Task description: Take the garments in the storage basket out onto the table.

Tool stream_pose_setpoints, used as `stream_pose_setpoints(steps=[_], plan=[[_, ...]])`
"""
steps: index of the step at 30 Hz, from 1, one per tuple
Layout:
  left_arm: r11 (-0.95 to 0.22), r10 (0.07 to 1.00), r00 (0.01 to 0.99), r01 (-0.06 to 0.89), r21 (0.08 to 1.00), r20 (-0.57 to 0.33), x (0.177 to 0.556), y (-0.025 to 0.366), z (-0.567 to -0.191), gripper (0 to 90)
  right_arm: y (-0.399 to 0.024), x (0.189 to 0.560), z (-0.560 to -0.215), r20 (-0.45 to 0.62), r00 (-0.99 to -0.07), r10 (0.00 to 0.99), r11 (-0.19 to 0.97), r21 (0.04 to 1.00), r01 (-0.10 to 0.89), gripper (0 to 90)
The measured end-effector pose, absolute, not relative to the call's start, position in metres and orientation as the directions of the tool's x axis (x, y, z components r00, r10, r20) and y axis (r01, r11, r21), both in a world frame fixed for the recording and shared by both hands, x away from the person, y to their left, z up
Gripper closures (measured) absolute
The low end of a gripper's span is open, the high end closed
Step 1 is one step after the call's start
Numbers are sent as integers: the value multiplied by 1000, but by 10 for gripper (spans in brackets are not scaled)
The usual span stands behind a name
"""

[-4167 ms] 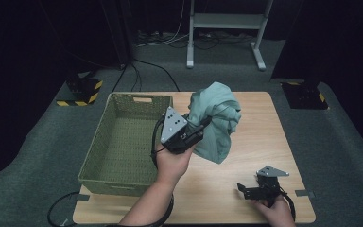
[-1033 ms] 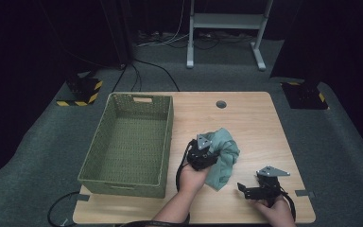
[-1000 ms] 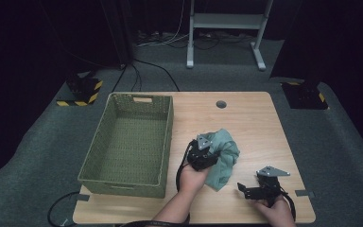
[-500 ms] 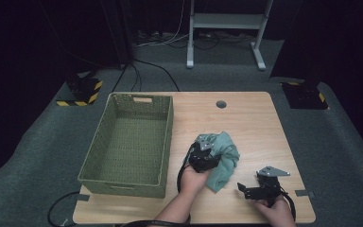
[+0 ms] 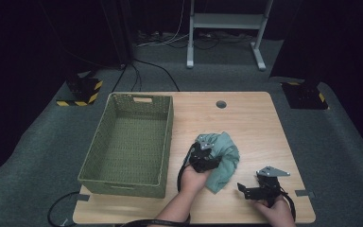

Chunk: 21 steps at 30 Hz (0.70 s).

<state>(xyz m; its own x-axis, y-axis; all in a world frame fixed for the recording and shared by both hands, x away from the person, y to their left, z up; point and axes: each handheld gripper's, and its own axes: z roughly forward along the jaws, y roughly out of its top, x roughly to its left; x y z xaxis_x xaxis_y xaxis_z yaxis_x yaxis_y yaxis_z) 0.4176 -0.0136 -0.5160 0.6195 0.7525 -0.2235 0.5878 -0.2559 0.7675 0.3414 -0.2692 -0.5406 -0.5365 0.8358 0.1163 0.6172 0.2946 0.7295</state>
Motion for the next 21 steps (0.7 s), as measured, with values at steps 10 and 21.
stream_pose_setpoints(steps=[10,21], plan=[[-241,750,616,592,769,-239,417,-12,-511,342,-269,341,-541,117,-536,836,294,730,617,1],[-217,756,611,574,790,-236,416,-7,-492,143,-269,341,-541,117,-536,836,294,730,618,1]])
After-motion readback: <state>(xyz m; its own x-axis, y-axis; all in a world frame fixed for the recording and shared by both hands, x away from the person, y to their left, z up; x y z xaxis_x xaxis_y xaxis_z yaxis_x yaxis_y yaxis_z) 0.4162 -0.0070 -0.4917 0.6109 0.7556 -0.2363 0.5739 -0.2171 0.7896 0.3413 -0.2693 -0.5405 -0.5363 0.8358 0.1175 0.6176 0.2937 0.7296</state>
